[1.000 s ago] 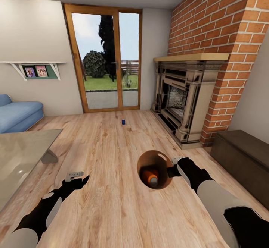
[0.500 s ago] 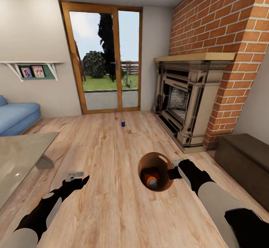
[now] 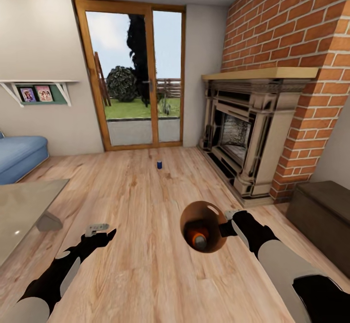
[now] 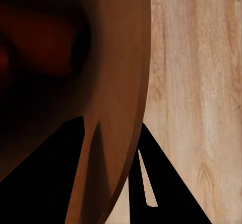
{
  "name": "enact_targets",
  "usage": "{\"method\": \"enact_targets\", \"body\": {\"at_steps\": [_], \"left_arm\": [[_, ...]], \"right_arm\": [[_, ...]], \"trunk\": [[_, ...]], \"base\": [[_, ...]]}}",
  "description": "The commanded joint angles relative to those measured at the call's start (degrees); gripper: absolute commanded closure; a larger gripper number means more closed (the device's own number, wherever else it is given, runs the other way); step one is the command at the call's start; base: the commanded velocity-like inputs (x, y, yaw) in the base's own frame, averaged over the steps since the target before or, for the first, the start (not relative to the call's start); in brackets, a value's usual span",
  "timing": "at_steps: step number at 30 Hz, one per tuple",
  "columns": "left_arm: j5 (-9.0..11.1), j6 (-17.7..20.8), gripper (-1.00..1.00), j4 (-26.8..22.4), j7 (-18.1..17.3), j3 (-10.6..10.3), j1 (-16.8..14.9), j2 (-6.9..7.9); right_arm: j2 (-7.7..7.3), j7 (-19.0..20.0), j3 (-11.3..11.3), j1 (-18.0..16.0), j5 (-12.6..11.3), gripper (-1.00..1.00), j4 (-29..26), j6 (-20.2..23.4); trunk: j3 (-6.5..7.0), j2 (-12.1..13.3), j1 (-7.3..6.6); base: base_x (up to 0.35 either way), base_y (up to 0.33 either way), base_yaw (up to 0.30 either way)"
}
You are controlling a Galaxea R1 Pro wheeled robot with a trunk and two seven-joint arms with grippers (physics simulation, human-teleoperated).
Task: Put the three can of soda from the living room inside the tash can in the kitchen.
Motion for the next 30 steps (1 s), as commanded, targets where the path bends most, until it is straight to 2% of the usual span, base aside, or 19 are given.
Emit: {"method": "enact_targets", "body": {"at_steps": [1,30], "left_arm": [[0.0,0.0,-1.0,0.0,0.0,0.0,0.0,0.0],[-0.1,0.1,-1.0,0.0,-0.1,-0.1,0.0,0.0]], "right_arm": [[0.04,0.1,-0.2,0.0,-0.6,1.0,-0.1,0.0],[0.17,0.1,-0.2,0.0,-0.6,1.0,-0.1,0.0]], "trunk": [[0.01,0.0,0.0],[0.01,0.0,0.0]], "base": [[0.322,0.0,0.0],[0.322,0.0,0.0]]}}
